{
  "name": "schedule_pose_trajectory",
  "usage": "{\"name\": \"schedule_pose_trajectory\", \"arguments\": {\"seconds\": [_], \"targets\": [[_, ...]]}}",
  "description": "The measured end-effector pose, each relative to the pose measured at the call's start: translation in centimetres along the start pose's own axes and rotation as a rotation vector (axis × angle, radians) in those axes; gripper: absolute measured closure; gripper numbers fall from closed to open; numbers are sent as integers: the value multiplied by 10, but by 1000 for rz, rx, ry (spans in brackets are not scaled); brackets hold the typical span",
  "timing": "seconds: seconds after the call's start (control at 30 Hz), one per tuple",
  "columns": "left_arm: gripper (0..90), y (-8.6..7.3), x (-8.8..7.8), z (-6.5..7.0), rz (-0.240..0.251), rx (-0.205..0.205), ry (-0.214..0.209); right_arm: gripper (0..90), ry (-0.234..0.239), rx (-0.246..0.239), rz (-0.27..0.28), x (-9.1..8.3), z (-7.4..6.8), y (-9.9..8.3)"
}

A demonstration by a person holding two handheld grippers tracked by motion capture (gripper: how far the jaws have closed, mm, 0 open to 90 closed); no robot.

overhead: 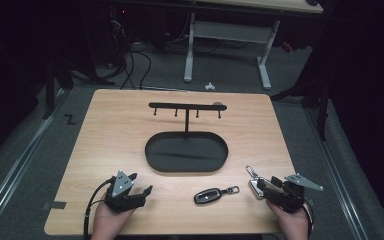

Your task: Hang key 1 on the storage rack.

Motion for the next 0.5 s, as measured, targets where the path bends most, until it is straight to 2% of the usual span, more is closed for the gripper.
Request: {"name": "schedule_pose_trajectory", "arguments": {"seconds": [0.1,0.2,0.3,0.5], "targets": [[290,0,-1,-2,15,-22,-14,351,4,-10,-23,4,-4,-2],[291,0,-1,-4,11,-21,-11,366,8,-40,-26,5,-10,-3],[290,0,1,-4,10,-19,-10,369,2,-88,-15,3,-14,-5],[284,0,4,-3,7,-16,-13,390,4,-109,3,-1,-15,-6]]}}
Point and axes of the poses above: each handheld gripper's, and its own axes: x roughly forward along the jaws, y roughly out of its top, z roughly to its right, the point moved 5 cm from there along x, roughly forward along the jaws, and after that the axes turned 10 degrees about -y, right-handed, at the moved point
